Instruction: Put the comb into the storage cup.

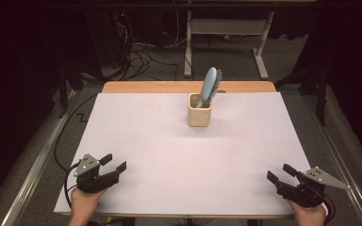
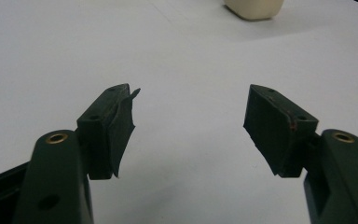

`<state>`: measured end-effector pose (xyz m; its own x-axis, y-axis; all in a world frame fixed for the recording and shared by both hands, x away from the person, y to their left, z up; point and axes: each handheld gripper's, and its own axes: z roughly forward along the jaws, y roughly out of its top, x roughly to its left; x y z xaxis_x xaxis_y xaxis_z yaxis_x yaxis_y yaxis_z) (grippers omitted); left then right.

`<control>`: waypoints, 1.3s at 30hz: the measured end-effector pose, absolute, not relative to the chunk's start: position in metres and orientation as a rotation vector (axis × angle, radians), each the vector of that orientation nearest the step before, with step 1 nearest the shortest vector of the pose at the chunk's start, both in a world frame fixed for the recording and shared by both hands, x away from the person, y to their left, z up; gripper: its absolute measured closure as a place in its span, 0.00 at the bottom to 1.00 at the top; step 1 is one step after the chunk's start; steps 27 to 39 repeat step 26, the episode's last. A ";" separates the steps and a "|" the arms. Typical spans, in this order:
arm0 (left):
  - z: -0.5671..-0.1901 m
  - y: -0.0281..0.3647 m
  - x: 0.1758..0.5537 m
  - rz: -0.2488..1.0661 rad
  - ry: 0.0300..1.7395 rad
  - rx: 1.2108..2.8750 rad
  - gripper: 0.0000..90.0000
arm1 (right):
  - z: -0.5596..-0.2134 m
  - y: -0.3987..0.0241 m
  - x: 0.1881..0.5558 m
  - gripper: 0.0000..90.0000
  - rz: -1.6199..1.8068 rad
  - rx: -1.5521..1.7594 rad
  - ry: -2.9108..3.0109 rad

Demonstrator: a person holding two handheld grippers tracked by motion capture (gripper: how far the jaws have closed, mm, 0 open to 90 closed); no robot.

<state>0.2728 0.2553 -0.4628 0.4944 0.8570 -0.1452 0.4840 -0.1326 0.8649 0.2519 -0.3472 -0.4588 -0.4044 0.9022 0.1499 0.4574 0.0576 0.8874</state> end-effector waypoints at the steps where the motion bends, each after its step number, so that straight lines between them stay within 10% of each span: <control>1: -0.463 0.255 0.273 0.486 1.133 1.779 0.37 | -0.459 -0.347 0.252 0.30 1.309 1.356 1.894; 39: -0.463 0.257 0.272 0.477 1.137 1.773 0.37 | -0.460 -0.345 0.253 0.30 1.307 1.342 1.906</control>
